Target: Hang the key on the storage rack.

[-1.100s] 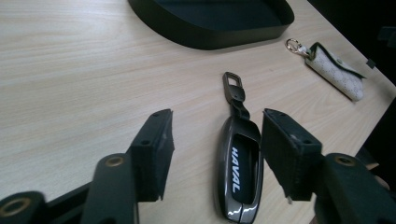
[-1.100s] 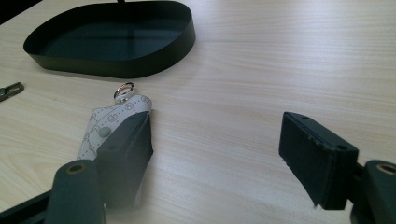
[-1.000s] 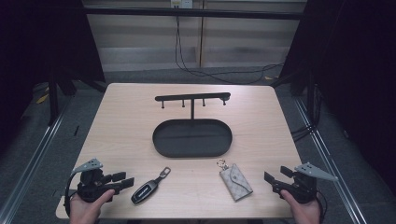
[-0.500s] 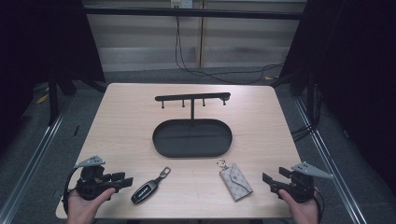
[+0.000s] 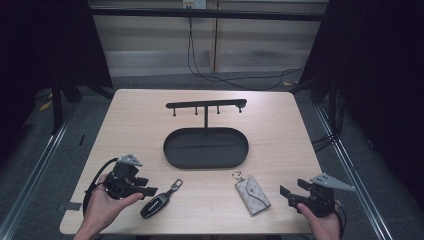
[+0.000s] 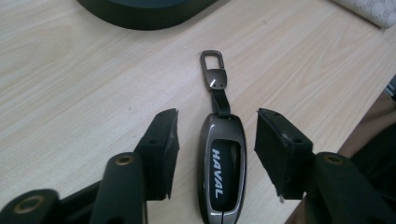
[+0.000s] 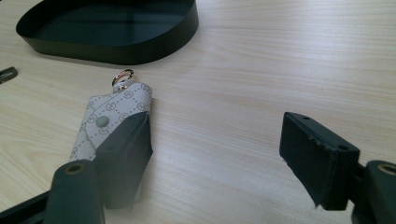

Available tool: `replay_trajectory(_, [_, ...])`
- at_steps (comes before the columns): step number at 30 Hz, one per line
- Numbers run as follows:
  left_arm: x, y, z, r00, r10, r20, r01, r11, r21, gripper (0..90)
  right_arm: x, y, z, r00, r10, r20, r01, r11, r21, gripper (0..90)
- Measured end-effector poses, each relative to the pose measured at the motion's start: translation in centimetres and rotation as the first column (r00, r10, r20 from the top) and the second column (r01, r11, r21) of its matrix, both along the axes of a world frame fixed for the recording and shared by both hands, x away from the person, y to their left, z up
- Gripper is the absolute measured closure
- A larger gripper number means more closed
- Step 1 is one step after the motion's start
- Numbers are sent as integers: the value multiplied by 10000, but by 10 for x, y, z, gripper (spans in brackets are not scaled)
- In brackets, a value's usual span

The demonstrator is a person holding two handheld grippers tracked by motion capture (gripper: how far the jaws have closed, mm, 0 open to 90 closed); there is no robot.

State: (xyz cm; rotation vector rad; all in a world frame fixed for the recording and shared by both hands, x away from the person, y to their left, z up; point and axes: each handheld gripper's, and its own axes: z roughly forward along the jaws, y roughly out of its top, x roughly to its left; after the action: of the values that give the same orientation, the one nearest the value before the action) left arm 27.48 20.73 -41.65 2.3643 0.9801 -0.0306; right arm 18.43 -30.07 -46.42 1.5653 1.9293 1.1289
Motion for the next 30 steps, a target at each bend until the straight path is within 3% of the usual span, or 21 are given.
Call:
replay_trajectory(4, [5, -7, 2, 9999, -2, -103, 5, 9995, 326, 495, 2, 1, -1, 9999, 98, -90, -98, 9999, -22, 253])
replay_trajectory(6, [9, -10, 2, 9992, -31, -393, 44, 9995, 327, 500, 3, 1, -1, 9999, 121, -110, -122, 9999, -26, 253])
replay_trajectory(8, [12, -14, 2, 9982, -87, -599, 116, 9988, 484, 547, 3, 1, -1, 9998, 151, -106, -151, 9999, -4, 253])
replay_trajectory(9, [14, -18, 3, 9962, -360, -793, 404, 9977, 546, 614, 3, 2, -1, 9998, 153, -94, -153, 9999, -29, 253])
replay_trajectory(13, [18, -24, 3, 9942, -311, -1033, 384, 9969, 686, 632, 4, 3, -1, 9998, 158, -95, -159, 9999, -41, 252])
replay_trajectory(18, [27, -32, 2, 9936, -164, -1119, 273, 9949, 971, 581, 5, 3, -1, 9998, 143, -115, -143, 9999, -10, 252])
replay_trajectory(23, [31, -41, 4, 9911, -325, -1289, 505, 9890, 1393, 571, 4, 2, -1, 9998, 188, -69, -188, 9998, 3, 252])
replay_trajectory(24, [33, -44, 6, 9892, -377, -1418, 620, 9833, 1709, 571, 5, 2, -1, 9999, 136, -67, -136, 9999, 57, 252])
replay_trajectory(30, [37, -49, 8, 9846, -342, -1717, 656, 9814, 1806, 609, 4, 1, 0, 10000, 57, -40, -56, 10000, 69, 252])
